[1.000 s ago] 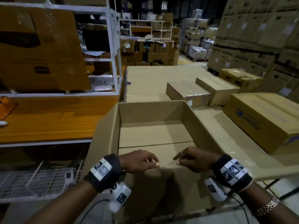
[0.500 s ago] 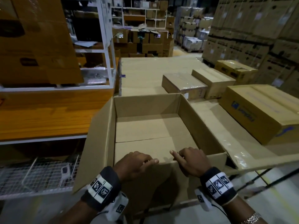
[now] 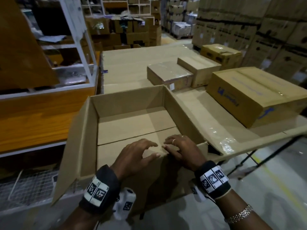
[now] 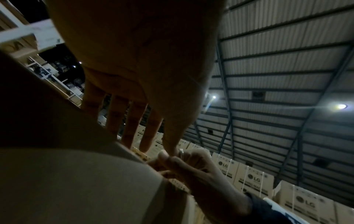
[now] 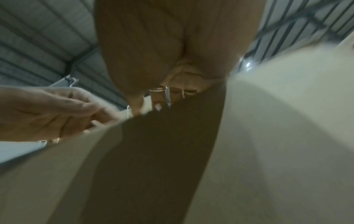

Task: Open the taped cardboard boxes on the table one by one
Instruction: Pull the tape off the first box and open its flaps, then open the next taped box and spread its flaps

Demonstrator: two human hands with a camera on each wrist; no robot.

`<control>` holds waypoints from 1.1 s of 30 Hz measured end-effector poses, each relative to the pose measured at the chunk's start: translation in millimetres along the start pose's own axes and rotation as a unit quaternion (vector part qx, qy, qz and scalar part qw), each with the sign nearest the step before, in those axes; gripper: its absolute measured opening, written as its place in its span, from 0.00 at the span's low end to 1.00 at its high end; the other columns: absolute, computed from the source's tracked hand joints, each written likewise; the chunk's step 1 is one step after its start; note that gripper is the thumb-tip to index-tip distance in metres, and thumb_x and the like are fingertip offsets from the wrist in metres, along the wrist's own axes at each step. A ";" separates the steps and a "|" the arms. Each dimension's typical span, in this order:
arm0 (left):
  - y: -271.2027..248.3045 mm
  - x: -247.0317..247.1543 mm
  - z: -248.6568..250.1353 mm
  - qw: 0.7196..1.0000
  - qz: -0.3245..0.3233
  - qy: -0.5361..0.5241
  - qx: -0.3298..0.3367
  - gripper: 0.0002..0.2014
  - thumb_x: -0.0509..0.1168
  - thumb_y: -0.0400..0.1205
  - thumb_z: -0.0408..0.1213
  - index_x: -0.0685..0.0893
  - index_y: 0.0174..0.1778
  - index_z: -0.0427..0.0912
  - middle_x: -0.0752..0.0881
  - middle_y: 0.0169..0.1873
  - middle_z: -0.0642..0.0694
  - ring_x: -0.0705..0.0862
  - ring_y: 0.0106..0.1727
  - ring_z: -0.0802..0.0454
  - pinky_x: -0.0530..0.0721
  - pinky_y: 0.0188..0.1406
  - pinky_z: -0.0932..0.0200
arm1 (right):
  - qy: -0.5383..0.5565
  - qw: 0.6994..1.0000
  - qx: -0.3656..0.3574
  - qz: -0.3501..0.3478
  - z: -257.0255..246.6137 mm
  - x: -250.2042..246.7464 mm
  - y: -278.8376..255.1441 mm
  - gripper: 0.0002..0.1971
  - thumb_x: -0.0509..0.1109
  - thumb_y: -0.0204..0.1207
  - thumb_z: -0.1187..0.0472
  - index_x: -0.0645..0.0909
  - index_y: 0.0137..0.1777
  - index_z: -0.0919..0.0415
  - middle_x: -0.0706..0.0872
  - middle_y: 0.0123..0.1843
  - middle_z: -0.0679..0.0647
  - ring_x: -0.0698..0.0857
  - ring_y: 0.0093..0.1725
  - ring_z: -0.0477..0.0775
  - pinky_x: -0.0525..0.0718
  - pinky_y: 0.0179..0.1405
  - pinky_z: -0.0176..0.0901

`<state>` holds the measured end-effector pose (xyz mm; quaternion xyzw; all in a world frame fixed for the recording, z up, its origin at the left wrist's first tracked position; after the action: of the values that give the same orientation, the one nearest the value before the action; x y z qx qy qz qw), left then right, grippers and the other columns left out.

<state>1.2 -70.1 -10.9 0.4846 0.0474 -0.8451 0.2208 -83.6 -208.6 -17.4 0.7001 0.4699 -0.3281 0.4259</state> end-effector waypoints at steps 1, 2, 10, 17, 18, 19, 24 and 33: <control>8.0 1.2 13.3 1.000 0.015 -0.005 0.018 0.26 0.60 0.81 0.66 0.82 0.71 0.58 0.85 0.64 0.60 0.83 0.61 0.61 0.85 0.55 0.57 | -0.005 1.000 0.003 0.010 8.2 -8.5 -3.0 0.25 0.59 0.83 0.38 0.89 0.62 0.54 0.89 0.63 0.50 0.84 0.62 0.49 0.80 0.63 0.47; 15.7 2.2 25.7 0.999 0.030 -0.009 0.030 0.25 0.63 0.82 0.64 0.80 0.72 0.57 0.84 0.65 0.59 0.82 0.62 0.60 0.85 0.56 0.57 | -0.012 1.000 0.010 0.020 17.6 -17.5 -6.5 0.23 0.61 0.83 0.39 0.88 0.64 0.52 0.87 0.66 0.49 0.83 0.65 0.48 0.78 0.65 0.48; 84.9 22.2 117.5 0.992 0.115 -0.043 0.038 0.21 0.70 0.80 0.56 0.83 0.69 0.58 0.84 0.62 0.61 0.81 0.61 0.65 0.85 0.58 0.59 | 0.019 0.991 0.063 0.117 117.7 -96.9 -48.7 0.19 0.72 0.79 0.45 0.85 0.68 0.48 0.83 0.69 0.46 0.80 0.68 0.48 0.79 0.69 0.51; 179.4 98.5 227.6 0.989 0.113 -0.081 0.057 0.21 0.75 0.80 0.49 0.83 0.70 0.58 0.84 0.63 0.60 0.83 0.60 0.64 0.84 0.51 0.66 | 0.102 0.972 0.115 0.178 239.7 -156.7 -115.2 0.22 0.76 0.77 0.47 0.82 0.70 0.49 0.84 0.64 0.45 0.83 0.65 0.47 0.84 0.64 0.51; 193.0 113.3 241.4 0.989 0.105 -0.084 0.057 0.23 0.75 0.80 0.49 0.82 0.71 0.57 0.83 0.64 0.59 0.83 0.60 0.64 0.84 0.51 0.67 | 0.115 0.968 0.130 0.182 254.3 -163.8 -125.9 0.23 0.76 0.77 0.47 0.82 0.71 0.49 0.84 0.64 0.44 0.82 0.66 0.46 0.84 0.64 0.50; 204.8 127.8 254.0 0.990 0.094 -0.088 0.057 0.24 0.76 0.80 0.49 0.82 0.72 0.57 0.83 0.65 0.59 0.83 0.60 0.65 0.84 0.50 0.67 | 0.125 0.963 0.146 0.187 267.7 -171.2 -136.9 0.23 0.76 0.77 0.47 0.81 0.72 0.49 0.84 0.65 0.44 0.82 0.66 0.45 0.84 0.63 0.49; 255.8 193.8 306.1 0.989 0.021 -0.129 0.070 0.26 0.75 0.79 0.52 0.80 0.73 0.60 0.81 0.67 0.59 0.83 0.62 0.64 0.88 0.53 0.54 | 0.165 0.941 0.200 0.216 322.6 -211.6 -188.8 0.29 0.70 0.75 0.36 0.81 0.73 0.48 0.83 0.63 0.41 0.81 0.65 0.41 0.84 0.63 0.46; 348.1 242.6 354.3 0.994 0.067 -0.092 0.002 0.23 0.77 0.77 0.53 0.84 0.67 0.55 0.85 0.62 0.57 0.85 0.57 0.59 0.84 0.56 0.57 | 0.085 0.940 0.253 0.211 420.3 -282.2 -223.5 0.30 0.77 0.78 0.51 0.75 0.80 0.52 0.81 0.66 0.51 0.79 0.69 0.53 0.76 0.62 0.42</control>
<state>-240.7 -566.2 18.2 0.4077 -0.0074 -0.8692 0.2798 -414.7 -651.9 -16.5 0.8933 0.2471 -0.2778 0.2524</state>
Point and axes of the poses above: each hand's wrist, its own y-axis towards the middle knuckle, its own x-axis out of the palm, z = x × y, the point moved 9 cm from there along y, towards the middle knuckle
